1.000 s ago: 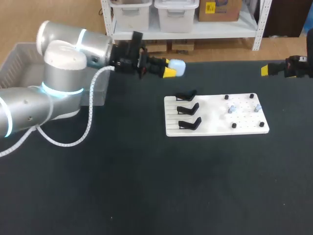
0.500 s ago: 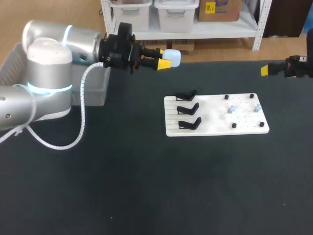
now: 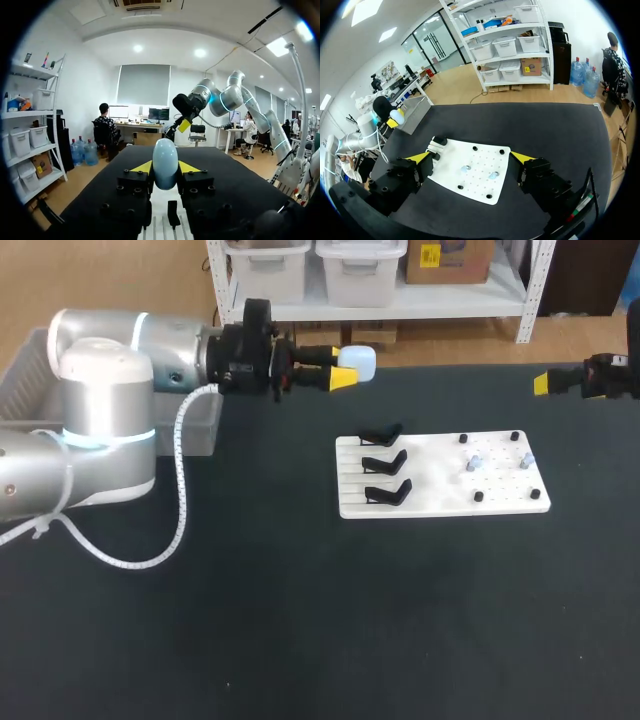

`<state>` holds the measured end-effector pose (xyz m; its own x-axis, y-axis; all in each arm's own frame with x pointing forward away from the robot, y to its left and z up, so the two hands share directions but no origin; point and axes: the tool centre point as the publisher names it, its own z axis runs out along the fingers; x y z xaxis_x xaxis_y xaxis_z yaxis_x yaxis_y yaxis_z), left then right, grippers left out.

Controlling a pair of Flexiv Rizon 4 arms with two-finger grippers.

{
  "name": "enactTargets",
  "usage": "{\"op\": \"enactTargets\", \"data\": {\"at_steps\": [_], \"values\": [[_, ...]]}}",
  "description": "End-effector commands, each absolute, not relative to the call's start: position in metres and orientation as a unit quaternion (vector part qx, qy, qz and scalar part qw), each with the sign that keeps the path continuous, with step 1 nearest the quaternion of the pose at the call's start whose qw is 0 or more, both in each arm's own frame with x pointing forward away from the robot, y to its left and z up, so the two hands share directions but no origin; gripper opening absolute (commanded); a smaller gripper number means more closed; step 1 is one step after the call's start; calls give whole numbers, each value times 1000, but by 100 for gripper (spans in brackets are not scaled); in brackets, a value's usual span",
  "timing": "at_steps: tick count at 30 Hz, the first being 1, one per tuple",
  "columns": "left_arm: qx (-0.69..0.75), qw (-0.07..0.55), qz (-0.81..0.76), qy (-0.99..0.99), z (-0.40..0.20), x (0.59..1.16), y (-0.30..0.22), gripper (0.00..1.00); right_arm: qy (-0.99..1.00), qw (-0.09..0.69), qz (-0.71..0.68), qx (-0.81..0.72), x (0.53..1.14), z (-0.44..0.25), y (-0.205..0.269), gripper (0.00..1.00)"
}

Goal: Pick up each earbud case from the left stands, insert the matching earbuds, close the lid, and place the case in the box.

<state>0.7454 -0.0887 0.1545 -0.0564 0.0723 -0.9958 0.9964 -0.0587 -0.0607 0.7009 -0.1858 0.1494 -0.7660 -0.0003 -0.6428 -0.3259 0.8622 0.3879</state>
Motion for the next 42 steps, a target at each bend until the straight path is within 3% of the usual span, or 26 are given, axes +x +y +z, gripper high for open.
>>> {"op": "enactTargets", "data": {"at_steps": [1, 22, 42], "values": [[520, 449, -515, 512, 152, 747, -91, 0, 907, 330, 246, -90, 701, 150, -186, 100], [537, 430, -526, 500, 151, 748, -91, 0, 907, 330, 246, -90, 701, 150, -186, 100], [537, 430, -526, 500, 151, 748, -91, 0, 882, 320, 265, -221, 663, 196, -61, 100]]}}
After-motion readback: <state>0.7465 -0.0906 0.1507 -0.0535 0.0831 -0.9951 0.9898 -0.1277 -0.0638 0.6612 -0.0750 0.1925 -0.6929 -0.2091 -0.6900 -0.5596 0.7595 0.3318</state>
